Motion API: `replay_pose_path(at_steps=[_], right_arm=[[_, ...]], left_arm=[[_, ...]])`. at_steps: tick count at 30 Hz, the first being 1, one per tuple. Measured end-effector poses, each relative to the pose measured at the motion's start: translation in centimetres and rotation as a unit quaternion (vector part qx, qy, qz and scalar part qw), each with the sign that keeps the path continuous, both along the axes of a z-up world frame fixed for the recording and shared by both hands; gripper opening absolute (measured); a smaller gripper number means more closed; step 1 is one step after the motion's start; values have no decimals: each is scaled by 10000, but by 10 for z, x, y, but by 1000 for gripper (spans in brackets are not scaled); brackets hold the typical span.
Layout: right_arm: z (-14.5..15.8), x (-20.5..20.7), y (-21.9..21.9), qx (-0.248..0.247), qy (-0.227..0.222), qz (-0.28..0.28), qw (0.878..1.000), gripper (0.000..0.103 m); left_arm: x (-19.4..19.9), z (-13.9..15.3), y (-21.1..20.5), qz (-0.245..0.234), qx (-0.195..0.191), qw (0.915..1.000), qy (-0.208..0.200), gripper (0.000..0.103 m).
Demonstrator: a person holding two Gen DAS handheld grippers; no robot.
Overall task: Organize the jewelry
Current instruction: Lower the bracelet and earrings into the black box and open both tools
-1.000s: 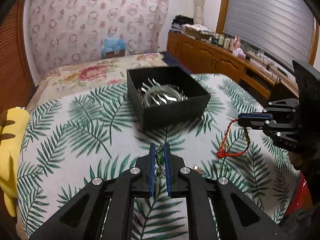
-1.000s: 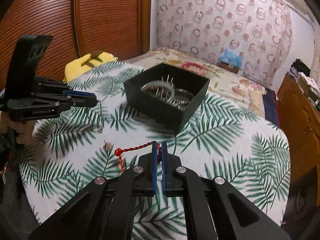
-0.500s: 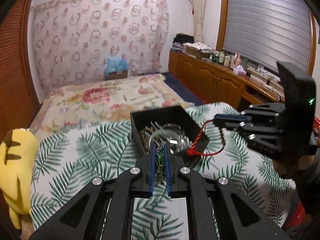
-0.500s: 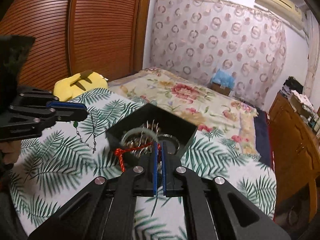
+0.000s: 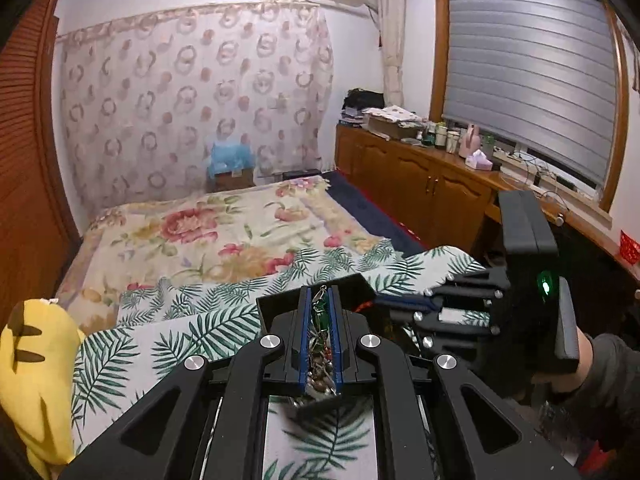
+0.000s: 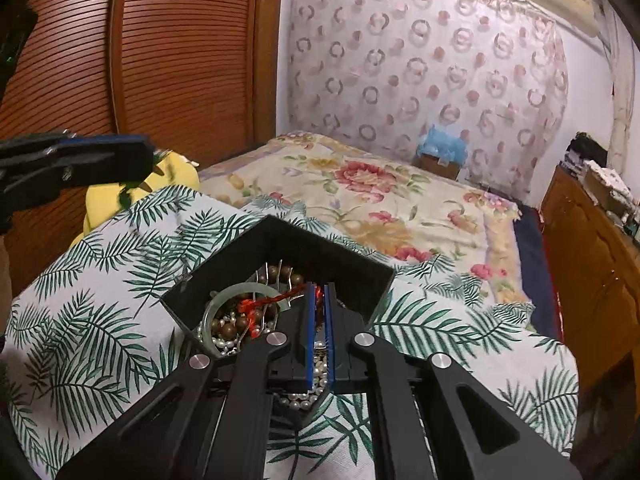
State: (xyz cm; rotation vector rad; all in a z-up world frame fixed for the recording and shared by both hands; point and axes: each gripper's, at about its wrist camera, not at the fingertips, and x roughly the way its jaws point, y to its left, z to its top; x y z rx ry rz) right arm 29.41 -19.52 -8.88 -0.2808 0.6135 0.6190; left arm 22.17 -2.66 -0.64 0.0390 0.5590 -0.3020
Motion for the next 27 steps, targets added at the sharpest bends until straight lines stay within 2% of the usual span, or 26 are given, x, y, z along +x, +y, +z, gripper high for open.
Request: replay_pose_path(at_steps=[3, 5, 6, 23, 24, 25, 26, 27], right_arm=[[-7, 2, 3, -54, 103, 75, 9999, 7], [-8, 2, 2, -46, 129, 92, 9999, 28], [-8, 2, 1, -22, 126, 86, 9999, 29], [1, -16, -2, 106, 98, 158, 9998, 29], [2, -17, -3, 102, 96, 162, 9998, 29], [2, -16, -3, 100, 94, 161, 9998, 29], [2, -18, -4, 92, 101, 163, 9998, 29], [1, -21, -4, 89, 109, 164, 9998, 29]], left_arm=[[11, -6, -1, 41, -10, 10000, 78, 8], [19, -10, -2, 27, -11, 9999, 142, 8], [22, -13, -4, 15, 2, 9998, 178, 8], [46, -30, -12, 14, 27, 9991, 417, 9], [45, -30, -12, 16, 17, 9991, 425, 10], [45, -30, -11, 19, 16, 9991, 428, 17], [44, -30, -11, 30, 32, 9991, 430, 29], [43, -30, -10, 32, 48, 9991, 423, 33]])
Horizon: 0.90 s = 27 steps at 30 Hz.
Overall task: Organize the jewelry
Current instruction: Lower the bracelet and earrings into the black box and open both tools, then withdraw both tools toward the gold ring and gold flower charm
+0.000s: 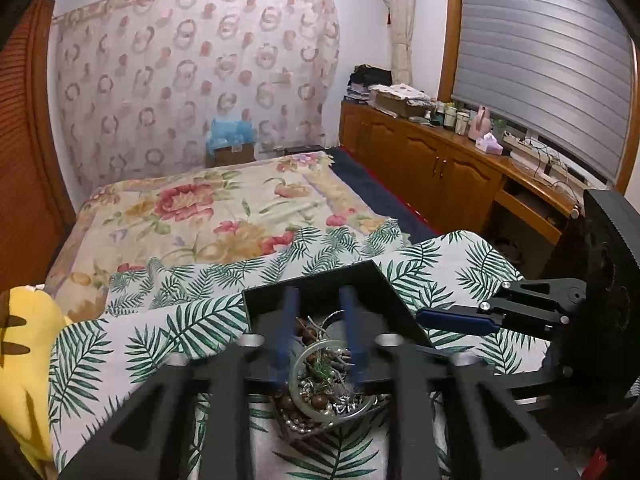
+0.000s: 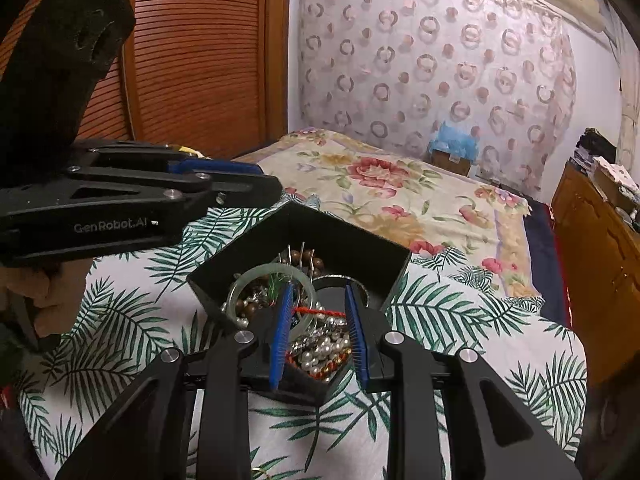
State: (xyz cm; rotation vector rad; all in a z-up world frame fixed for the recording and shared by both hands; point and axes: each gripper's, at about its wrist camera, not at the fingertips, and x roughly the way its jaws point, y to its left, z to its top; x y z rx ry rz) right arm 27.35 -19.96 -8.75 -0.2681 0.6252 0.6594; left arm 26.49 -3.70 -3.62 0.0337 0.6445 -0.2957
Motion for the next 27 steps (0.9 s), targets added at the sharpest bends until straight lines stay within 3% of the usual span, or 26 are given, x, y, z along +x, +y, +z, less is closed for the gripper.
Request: replay_pose_path(at_steps=[3, 8, 13, 27], right_arm=[[1, -9, -7, 45, 32, -15, 10000, 29], [7, -27, -22, 162, 48, -91, 9998, 29], [7, -47, -32, 119, 101, -104, 9998, 29], [-42, -84, -32, -122, 744, 2, 9972, 29]], left_arm=[[-5, -2, 2, 20, 33, 10000, 37, 43], [-21, -5, 8, 125, 67, 9999, 40, 75], [-38, -11, 13, 219, 28, 9997, 34, 93], [-75, -46, 21, 193, 173, 9983, 521, 95]])
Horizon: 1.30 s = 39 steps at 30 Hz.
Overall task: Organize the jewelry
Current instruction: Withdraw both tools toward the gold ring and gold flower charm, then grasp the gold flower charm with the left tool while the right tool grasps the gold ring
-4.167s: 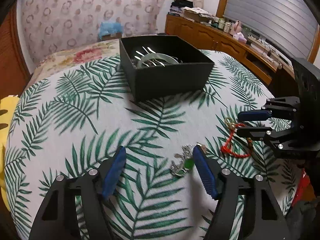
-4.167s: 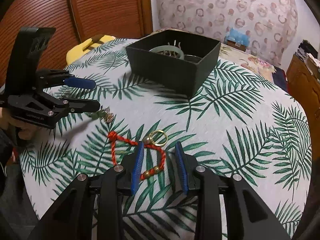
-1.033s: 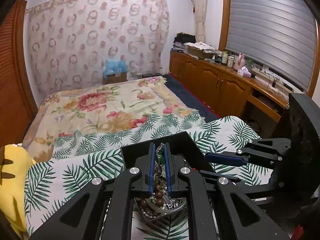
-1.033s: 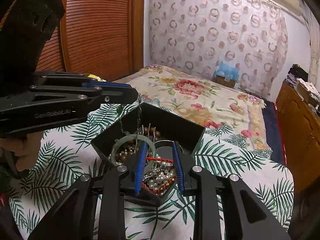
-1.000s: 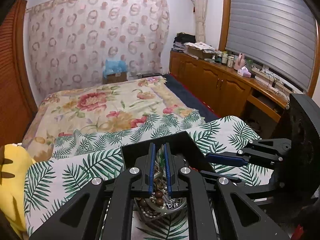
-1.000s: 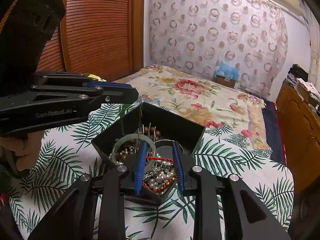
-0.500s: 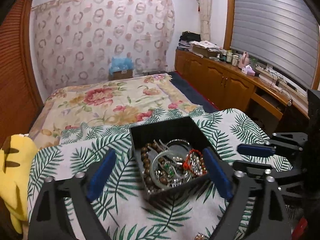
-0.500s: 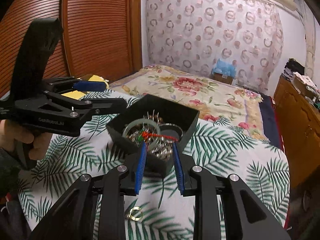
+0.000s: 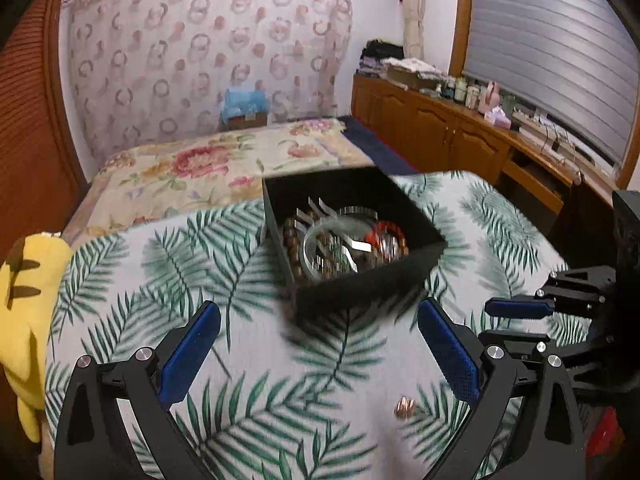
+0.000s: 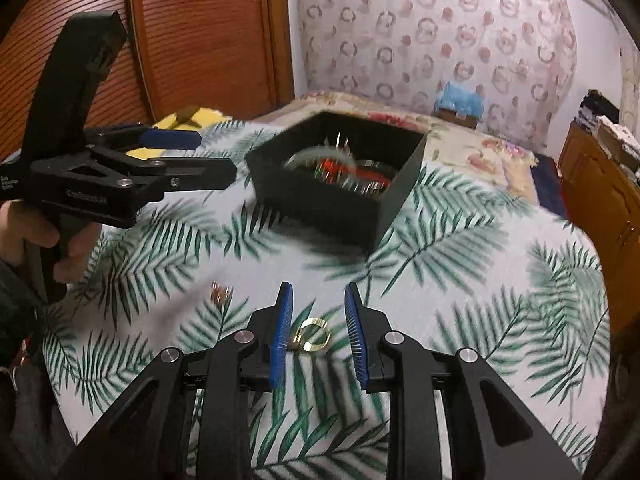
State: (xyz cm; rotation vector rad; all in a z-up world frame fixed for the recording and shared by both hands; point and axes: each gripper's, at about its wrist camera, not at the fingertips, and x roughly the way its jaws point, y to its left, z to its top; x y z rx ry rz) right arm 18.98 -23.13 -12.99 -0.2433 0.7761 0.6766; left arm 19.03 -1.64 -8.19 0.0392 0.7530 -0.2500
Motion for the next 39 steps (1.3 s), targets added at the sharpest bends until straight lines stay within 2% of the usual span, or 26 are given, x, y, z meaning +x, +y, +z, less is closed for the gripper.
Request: replay_pose_path(at_steps=[7, 12, 17, 28, 39], right_arm=[[-15, -5, 5, -153, 206, 113, 9996, 29], [-21, -3, 14, -442, 145, 114, 9989, 29], [-24, 0, 15, -557, 124, 112, 9983, 29], [-23, 0, 9, -534, 102, 148, 9984, 26], [-15, 2, 0, -422, 45, 93, 9991, 26]], left_arm=[[-17, -28, 1, -73, 29, 9992, 395, 95], [-22, -41, 0, -126, -1, 9982, 588, 95], [-26, -44, -8, -235, -27, 9974, 685, 95], [-32, -44, -35, -568, 242, 9960, 642, 95], [-32, -46, -47, -746, 387, 9942, 675, 68]])
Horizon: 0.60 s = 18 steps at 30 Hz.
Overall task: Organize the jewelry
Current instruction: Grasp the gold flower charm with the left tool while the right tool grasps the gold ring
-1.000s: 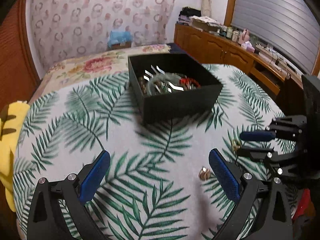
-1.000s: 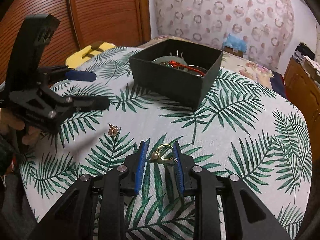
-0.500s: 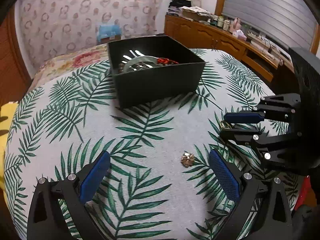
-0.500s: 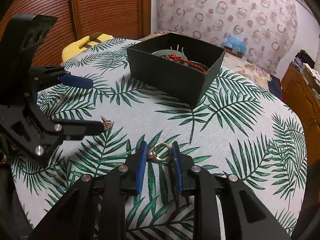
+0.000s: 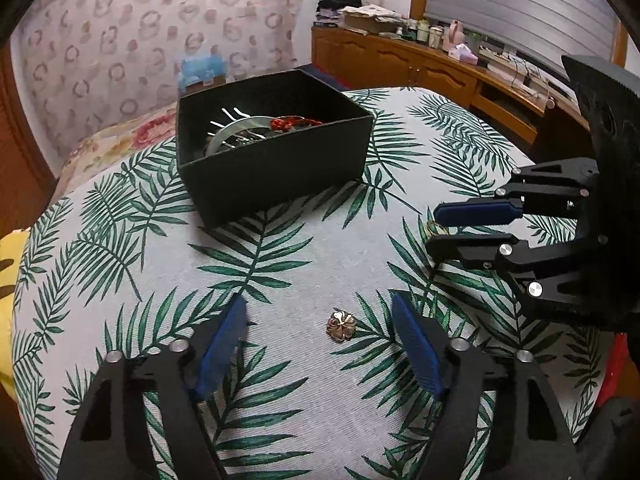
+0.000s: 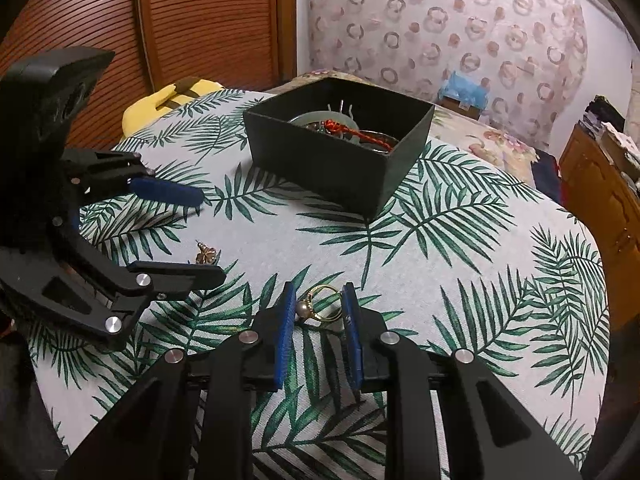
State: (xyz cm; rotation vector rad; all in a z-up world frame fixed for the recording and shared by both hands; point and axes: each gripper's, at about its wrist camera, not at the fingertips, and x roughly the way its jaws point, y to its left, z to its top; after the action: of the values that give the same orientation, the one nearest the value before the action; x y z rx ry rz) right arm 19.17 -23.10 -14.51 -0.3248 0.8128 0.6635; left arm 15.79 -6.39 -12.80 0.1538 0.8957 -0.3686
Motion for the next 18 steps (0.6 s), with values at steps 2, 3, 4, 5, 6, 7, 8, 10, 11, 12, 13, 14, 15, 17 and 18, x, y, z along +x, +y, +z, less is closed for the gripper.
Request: replay_pose_path(at_steps=[2, 3, 4, 5, 6, 7, 8, 10, 11, 12, 13, 14, 15, 17, 18], right_arm=[[0, 1, -2, 5, 3, -18, 10000, 26], [0, 2, -2, 6, 6, -24, 10000, 26], [0, 2, -2, 8, 11, -24, 10000, 26], [0, 2, -3, 11, 19, -24, 10000, 26], [0, 2, -4, 11, 21, -24, 10000, 26], [0, 2, -4, 16, 22, -21, 10000, 26], [0, 2, -4, 25, 27, -11, 10000, 26], [0, 2, -3, 28, 23, -7, 10000, 26], [0, 2, -3, 28, 21, -6, 10000, 26], [0, 3, -3, 25, 19, -9, 10000, 26], [0, 3, -3, 25, 15, -11, 10000, 26], [0, 3, -3, 27, 12, -11, 10000, 26], [0, 4, -2, 27, 8, -12, 10000, 26], [1, 4, -2, 29, 0, -15, 10000, 26], [2, 5, -2, 29, -3, -15, 10000, 26]], left_arm=[[0, -1, -1, -28, 8, 10000, 10, 59], [-1, -1, -1, -42, 16, 10000, 13, 57], [-2, -2, -1, -65, 24, 10000, 19, 54], [-2, -2, -1, -73, 27, 10000, 21, 52], [-2, -2, -1, -77, 29, 10000, 8, 51], [-3, -1, 0, -102, 4, 9999, 5, 47], [-3, -1, 0, -116, -17, 9999, 5, 41], [-4, -1, 1, -147, -70, 9999, 9, 33], [-4, -1, 1, -170, -91, 9998, 16, 27], [-4, -1, 2, -189, -105, 9998, 20, 24], [-4, -1, 2, -209, -123, 9997, 28, 17], [-5, 0, 2, -234, -149, 9996, 40, 14], [-6, -1, 2, -244, -168, 9996, 40, 14], [-5, -1, 3, -265, -206, 9994, 45, 14], [-5, 0, 3, -255, -214, 9994, 30, 14]])
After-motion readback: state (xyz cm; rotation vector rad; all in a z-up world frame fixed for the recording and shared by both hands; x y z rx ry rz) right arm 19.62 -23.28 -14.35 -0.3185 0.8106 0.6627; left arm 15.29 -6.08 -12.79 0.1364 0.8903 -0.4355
